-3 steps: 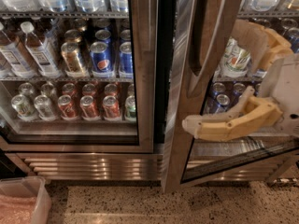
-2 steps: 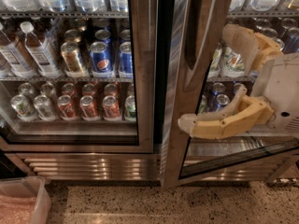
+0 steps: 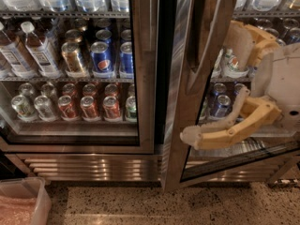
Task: Open right fridge door
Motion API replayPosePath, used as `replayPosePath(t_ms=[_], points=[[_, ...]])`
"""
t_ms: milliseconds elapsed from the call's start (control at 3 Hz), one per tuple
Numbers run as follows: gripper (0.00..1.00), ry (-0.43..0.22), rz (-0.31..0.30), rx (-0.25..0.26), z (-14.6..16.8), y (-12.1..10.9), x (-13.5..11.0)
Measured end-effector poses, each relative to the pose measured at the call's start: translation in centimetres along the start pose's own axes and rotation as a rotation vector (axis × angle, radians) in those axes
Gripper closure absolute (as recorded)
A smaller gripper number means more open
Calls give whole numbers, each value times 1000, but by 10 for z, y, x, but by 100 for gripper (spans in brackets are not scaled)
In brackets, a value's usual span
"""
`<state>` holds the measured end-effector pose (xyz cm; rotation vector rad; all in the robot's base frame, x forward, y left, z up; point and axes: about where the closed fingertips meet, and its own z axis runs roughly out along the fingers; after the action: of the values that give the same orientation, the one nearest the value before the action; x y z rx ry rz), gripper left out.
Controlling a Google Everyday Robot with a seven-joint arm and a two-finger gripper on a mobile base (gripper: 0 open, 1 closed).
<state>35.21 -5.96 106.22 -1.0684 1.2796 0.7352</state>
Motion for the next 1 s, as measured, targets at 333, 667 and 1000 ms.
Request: replayPosePath(t_ms=[333, 667, 1000], points=[[0, 10, -7, -107, 1, 17, -4], [18, 10, -10, -120, 2, 21, -5], [42, 10, -10, -120, 2, 21, -5]])
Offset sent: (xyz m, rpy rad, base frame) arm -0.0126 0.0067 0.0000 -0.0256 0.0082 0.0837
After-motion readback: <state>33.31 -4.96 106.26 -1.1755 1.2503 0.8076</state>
